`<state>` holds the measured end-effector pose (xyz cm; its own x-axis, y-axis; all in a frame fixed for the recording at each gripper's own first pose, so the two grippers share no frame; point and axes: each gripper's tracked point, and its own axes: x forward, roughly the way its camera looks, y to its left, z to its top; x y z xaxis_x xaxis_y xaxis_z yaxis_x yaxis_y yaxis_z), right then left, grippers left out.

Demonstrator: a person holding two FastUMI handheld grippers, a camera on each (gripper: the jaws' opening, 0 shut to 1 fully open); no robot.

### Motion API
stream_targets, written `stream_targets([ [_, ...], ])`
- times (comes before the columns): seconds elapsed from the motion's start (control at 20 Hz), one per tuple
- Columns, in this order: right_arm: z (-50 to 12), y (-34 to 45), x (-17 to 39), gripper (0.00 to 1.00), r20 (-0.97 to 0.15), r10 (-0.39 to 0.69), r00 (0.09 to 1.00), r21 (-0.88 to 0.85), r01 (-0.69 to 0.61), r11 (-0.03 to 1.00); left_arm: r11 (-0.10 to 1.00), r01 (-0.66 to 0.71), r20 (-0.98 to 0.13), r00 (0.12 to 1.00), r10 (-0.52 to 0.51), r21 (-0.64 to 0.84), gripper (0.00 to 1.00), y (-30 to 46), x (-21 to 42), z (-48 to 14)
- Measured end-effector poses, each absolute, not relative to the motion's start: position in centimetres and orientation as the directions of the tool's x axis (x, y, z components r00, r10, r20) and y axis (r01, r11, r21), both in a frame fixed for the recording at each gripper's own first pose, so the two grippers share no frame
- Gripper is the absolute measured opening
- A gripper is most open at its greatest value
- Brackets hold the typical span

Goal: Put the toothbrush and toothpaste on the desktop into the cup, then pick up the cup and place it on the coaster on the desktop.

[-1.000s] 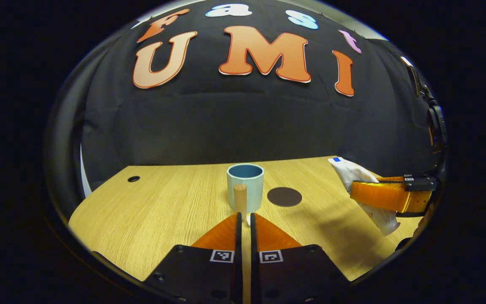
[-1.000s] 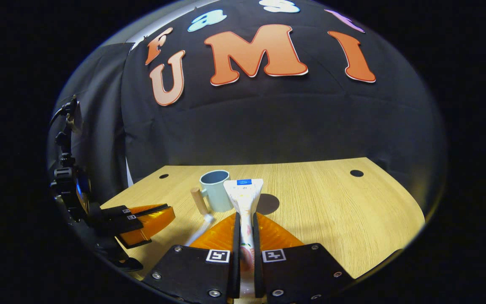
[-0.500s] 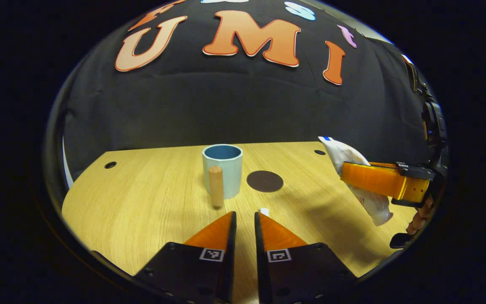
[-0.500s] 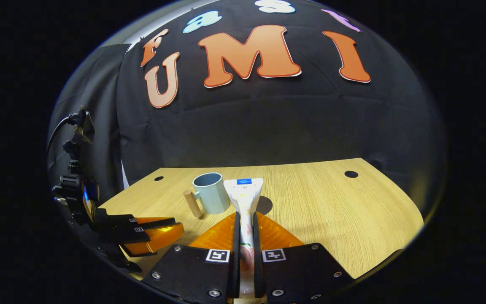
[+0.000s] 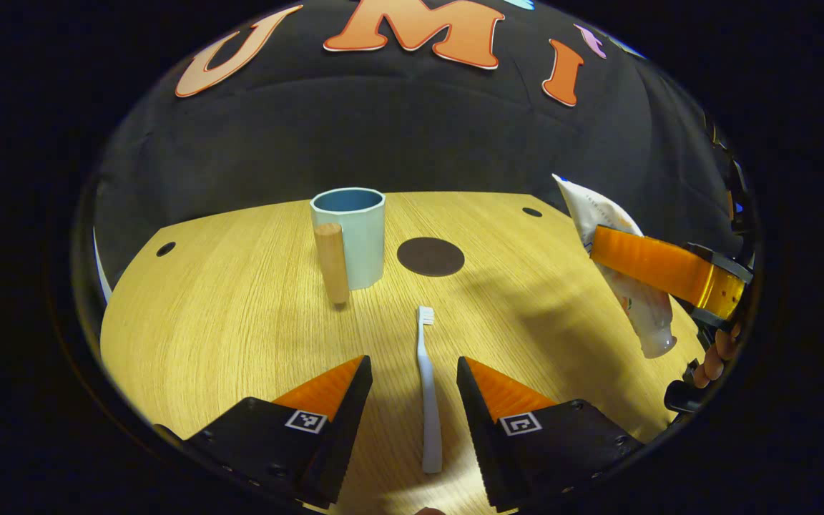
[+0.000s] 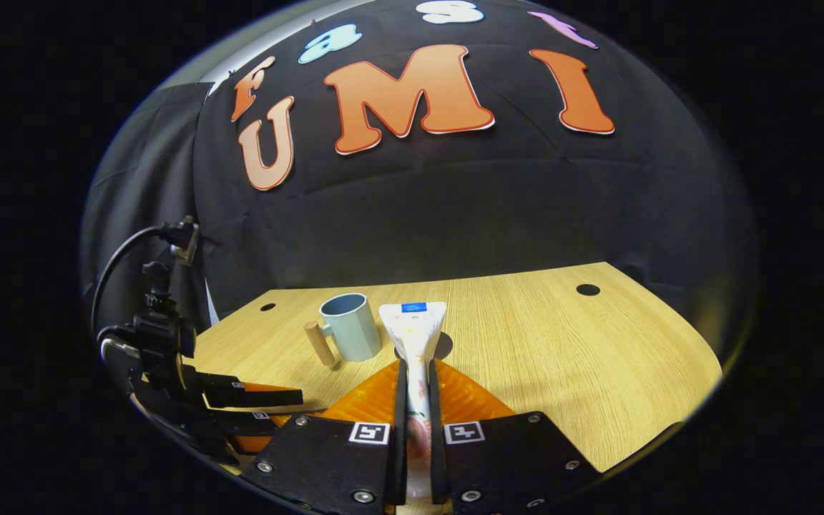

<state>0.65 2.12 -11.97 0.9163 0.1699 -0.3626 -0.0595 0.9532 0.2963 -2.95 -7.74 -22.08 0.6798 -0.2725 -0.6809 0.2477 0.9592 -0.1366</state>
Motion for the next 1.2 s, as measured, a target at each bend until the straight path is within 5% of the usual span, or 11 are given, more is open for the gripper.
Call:
stream_targets([
  [0.5,-11.7,0.8,-0.7,0.13,-0.344,0.166,0.924,0.313,-0.054,0.948,0.969,0.243,-0.781,0.595,-0.188,-0.048,0.71,-8.0,-3.6,-23.7],
  [0.65,-11.5,0.6,-1.0,0.14,-0.336,0.160,0.928,0.319,-0.048,0.947,0.966,0.251,-0.788,0.583,-0.199,-0.058,0.52,-8.6,-3.3,-24.1],
  [0.8,-11.4,0.4,-1.2,0.14,-0.337,0.157,0.928,0.318,-0.045,0.947,0.969,0.244,-0.800,0.571,-0.185,-0.050,0.08,-8.8,-3.4,-24.2],
  [0.85,-11.3,0.3,-1.3,0.13,-0.336,0.154,0.929,0.316,-0.043,0.948,0.967,0.248,-0.799,0.571,-0.189,-0.051,0.10,-8.7,-3.3,-24.2],
  [0.9,-11.5,0.3,-1.4,0.13,-0.336,0.152,0.930,0.315,-0.041,0.948,0.966,0.253,-0.797,0.571,-0.195,-0.055,0.00,-8.9,-3.0,-24.6],
  [1.2,-11.2,0.3,-1.4,0.13,-0.334,0.147,0.931,0.322,-0.033,0.946,0.960,0.270,-0.765,0.600,-0.232,-0.079,0.01,-8.6,-2.8,-24.0],
])
